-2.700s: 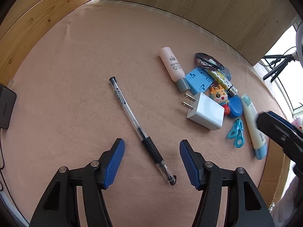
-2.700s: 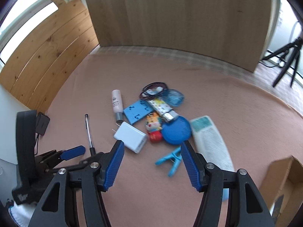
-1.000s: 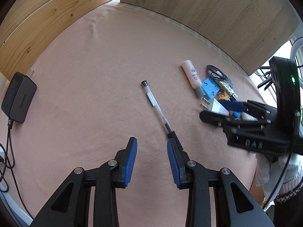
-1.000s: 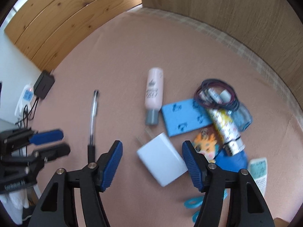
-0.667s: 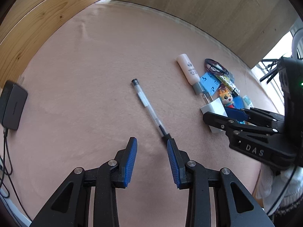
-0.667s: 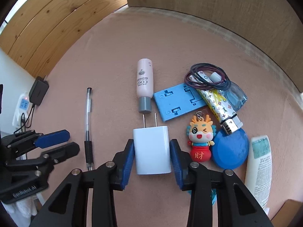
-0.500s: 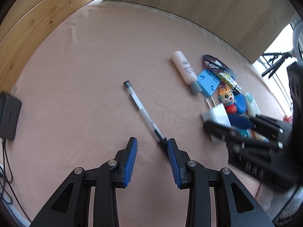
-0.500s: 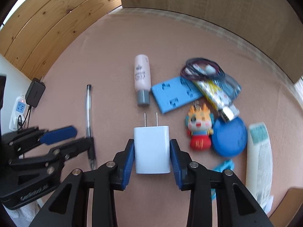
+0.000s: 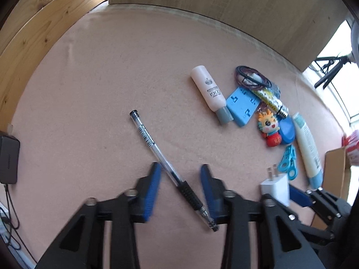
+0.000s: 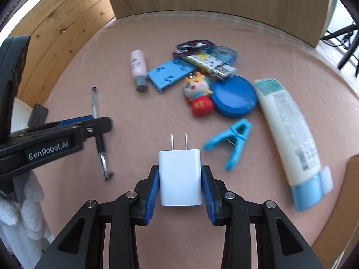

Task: Organize objects
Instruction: 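Lift the charger toward the box with the right gripper while the left gripper grasps the black pen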

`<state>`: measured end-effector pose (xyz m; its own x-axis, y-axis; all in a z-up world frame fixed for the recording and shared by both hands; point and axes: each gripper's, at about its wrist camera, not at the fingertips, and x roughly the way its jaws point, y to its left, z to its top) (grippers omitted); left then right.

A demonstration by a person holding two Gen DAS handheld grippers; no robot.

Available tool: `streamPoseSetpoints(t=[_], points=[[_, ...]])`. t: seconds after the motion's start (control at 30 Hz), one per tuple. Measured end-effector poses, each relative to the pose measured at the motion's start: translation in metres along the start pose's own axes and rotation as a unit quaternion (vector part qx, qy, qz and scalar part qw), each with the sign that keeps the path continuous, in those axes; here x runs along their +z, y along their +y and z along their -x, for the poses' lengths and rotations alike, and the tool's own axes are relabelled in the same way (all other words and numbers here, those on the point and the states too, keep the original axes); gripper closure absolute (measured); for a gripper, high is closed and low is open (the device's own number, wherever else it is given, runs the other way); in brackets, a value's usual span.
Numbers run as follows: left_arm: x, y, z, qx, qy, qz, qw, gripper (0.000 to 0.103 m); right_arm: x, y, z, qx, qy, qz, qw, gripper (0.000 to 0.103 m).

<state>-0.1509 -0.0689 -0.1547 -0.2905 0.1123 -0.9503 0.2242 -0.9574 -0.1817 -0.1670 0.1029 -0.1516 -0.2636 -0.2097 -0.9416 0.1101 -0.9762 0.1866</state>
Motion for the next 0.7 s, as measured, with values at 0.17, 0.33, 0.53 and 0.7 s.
streamPoseSetpoints(t=[0.17,0.33,0.53,0.7], points=[[-0.009,0.011,0.005,-0.021,0.003,-0.010,0.9997,0.086,-0.013,-0.011,0.006,-0.005,0.000,-0.012,1.000,0.070],[-0.030,0.018,0.015,-0.028,0.012,-0.041,0.9987,0.090,-0.031,-0.012,0.011,-0.016,-0.003,-0.011,1.000,0.070],[-0.038,0.017,0.016,-0.017,0.000,-0.038,0.9991,0.078,-0.044,-0.016,0.017,-0.028,-0.014,-0.025,0.999,0.070],[-0.044,0.004,0.015,-0.027,-0.003,-0.055,0.9981,0.092,-0.050,-0.017,0.021,-0.029,-0.022,-0.040,0.999,0.070]])
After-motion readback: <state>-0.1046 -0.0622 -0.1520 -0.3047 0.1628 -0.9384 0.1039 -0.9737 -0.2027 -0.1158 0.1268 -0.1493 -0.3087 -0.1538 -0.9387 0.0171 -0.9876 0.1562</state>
